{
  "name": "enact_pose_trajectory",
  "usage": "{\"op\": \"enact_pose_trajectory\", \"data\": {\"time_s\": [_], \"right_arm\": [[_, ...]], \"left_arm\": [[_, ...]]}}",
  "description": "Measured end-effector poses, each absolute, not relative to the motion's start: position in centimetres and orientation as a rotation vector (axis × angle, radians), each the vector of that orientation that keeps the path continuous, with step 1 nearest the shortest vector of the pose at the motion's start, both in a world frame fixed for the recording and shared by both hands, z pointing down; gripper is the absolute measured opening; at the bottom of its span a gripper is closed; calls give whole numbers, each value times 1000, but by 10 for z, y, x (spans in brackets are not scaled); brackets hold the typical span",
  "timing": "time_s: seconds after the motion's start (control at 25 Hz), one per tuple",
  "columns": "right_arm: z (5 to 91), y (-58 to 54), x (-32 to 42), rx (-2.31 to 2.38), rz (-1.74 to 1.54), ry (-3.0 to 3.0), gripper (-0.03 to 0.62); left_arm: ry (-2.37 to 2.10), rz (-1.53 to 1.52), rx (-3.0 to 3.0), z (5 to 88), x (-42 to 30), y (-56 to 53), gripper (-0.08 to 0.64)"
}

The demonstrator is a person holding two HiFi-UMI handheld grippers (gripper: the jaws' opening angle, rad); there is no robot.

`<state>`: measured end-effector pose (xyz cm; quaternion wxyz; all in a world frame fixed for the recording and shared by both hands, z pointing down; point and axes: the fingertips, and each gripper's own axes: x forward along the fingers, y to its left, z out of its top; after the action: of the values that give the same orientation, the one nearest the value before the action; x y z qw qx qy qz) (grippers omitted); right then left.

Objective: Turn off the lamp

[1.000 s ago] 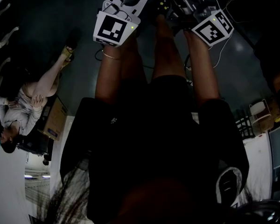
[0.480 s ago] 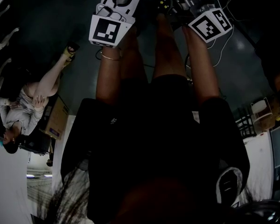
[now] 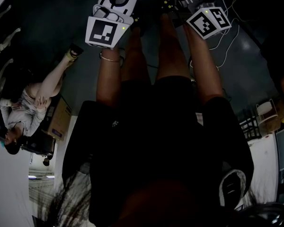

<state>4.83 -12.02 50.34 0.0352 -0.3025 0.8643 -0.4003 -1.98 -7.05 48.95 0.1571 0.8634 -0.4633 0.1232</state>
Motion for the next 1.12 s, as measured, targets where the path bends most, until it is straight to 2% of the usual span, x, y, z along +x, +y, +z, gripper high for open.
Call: {"op": "enact_pose_trajectory", "data": {"time_s": [0.92,1.12], "right_arm": [[527,-124,58,-1047,-1127,2752,64],[515,-115,63,-1074,-1139,2750,43]], "left_arm": [[-1319,345,2480,481,-13,-69,6],[-1346,269,2448,472,-17,-67,6]]}}
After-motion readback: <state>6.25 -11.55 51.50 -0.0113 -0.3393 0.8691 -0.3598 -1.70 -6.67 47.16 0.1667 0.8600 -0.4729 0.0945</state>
